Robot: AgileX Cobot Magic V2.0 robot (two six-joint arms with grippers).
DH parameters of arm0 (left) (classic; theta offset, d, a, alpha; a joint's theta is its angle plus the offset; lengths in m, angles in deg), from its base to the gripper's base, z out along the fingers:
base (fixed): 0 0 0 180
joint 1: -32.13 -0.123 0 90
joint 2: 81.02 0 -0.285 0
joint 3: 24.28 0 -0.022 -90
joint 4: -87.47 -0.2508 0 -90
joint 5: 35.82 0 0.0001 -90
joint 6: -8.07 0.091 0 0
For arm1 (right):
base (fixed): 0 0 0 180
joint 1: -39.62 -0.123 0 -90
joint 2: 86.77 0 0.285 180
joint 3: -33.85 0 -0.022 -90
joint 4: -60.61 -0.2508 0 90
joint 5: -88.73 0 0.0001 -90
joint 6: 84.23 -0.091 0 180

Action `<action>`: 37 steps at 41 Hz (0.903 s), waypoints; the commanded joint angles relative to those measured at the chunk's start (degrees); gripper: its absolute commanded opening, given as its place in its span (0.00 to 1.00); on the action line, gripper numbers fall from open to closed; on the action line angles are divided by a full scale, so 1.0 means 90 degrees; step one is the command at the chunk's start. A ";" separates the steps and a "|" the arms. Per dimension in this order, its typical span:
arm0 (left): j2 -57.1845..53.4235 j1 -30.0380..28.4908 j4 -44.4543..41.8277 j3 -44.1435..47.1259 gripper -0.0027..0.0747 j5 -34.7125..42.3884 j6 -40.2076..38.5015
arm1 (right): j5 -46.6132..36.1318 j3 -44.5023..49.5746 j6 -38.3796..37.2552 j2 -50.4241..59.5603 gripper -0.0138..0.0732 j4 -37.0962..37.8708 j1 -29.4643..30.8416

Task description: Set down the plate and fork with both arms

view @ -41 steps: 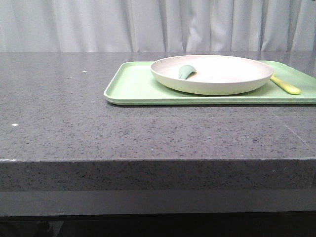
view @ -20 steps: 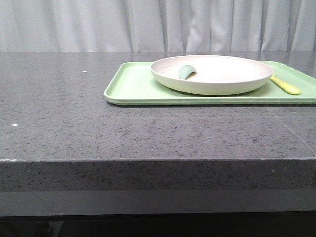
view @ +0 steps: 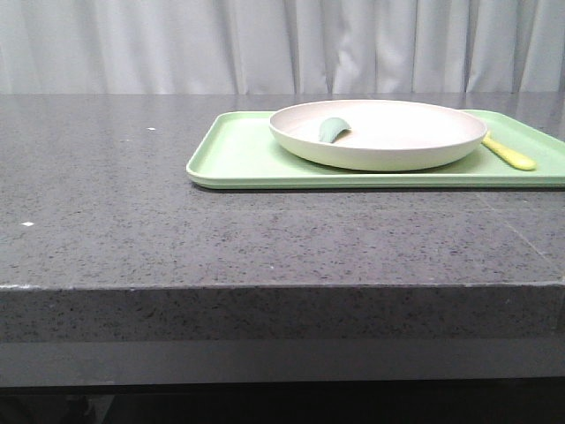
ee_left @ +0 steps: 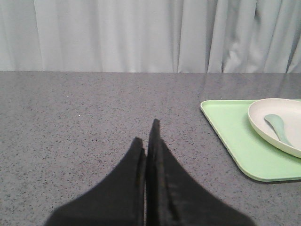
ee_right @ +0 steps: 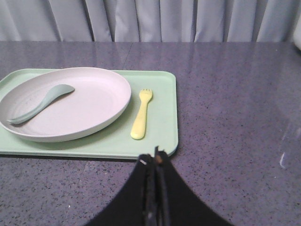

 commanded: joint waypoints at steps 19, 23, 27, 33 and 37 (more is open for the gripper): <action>0.0051 -0.0006 -0.0007 -0.0179 0.01 0.0526 -0.0054 | -0.0648 -0.0116 0.0084 0.0316 0.08 -0.0005 0.0036; 0.0051 -0.0006 -0.0007 -0.0179 0.01 0.0526 -0.0054 | -0.0648 -0.0116 0.0084 0.0316 0.08 -0.0005 0.0036; 0.0051 -0.0006 -0.0007 -0.0179 0.01 0.0526 -0.0054 | -0.0648 -0.0116 0.0084 0.0316 0.08 -0.0005 0.0036; 0.0051 -0.0006 -0.0007 -0.0179 0.01 0.0526 -0.0054 | -0.0648 -0.0116 0.0084 0.0316 0.08 -0.0005 0.0036; 0.0051 -0.0006 -0.0007 -0.0179 0.01 0.0526 -0.0054 | -0.0648 -0.0116 0.0084 0.0316 0.08 -0.0005 0.0036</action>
